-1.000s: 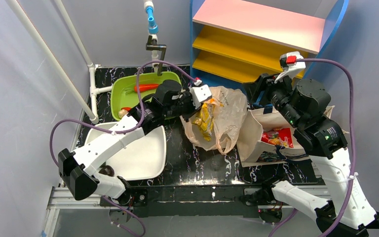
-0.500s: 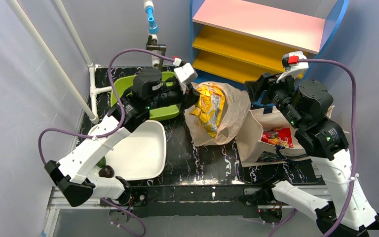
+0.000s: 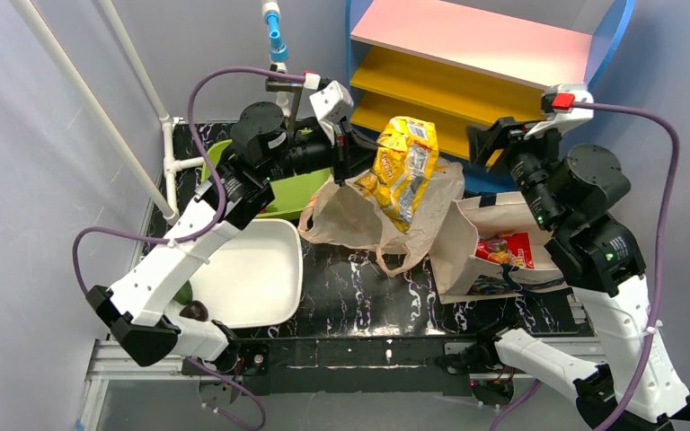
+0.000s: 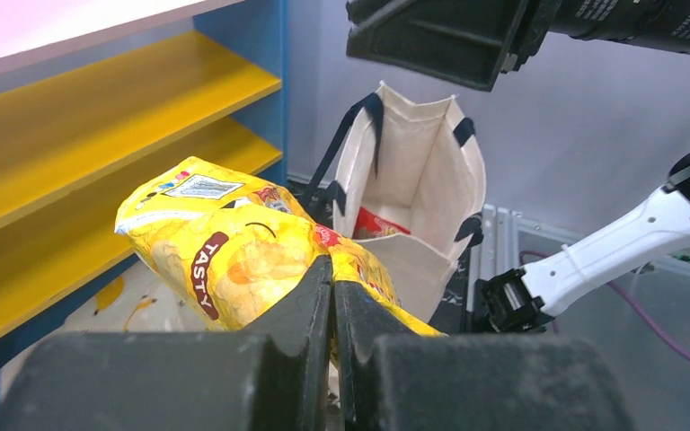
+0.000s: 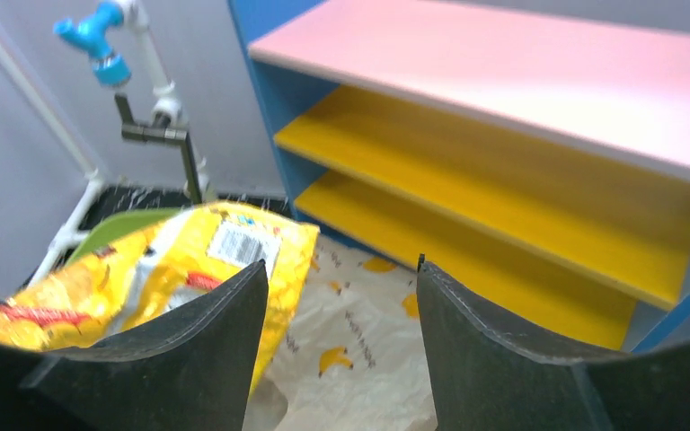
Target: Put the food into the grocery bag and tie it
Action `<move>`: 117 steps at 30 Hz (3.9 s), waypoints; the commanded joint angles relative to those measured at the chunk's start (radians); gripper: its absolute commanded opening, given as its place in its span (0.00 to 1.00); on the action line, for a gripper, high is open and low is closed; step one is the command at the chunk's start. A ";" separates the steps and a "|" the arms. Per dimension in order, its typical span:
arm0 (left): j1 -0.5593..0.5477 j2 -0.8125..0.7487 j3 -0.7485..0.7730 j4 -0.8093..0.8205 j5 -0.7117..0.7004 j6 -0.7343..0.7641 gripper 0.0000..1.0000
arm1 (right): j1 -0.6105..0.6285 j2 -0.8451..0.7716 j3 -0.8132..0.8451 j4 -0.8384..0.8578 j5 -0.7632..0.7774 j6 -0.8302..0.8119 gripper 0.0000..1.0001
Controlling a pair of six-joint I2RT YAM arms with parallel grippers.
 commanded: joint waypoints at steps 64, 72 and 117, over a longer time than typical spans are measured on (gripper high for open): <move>-0.223 0.478 0.325 0.141 -0.073 0.069 0.98 | 0.005 0.006 0.138 0.292 0.260 -0.098 0.68; -0.159 0.220 0.100 -0.068 -0.419 0.136 0.98 | 0.006 0.064 0.174 0.148 0.113 -0.092 0.66; 0.227 -0.063 -0.551 -0.153 -0.338 0.003 0.00 | 0.186 0.359 -0.302 0.166 -0.363 -0.216 0.75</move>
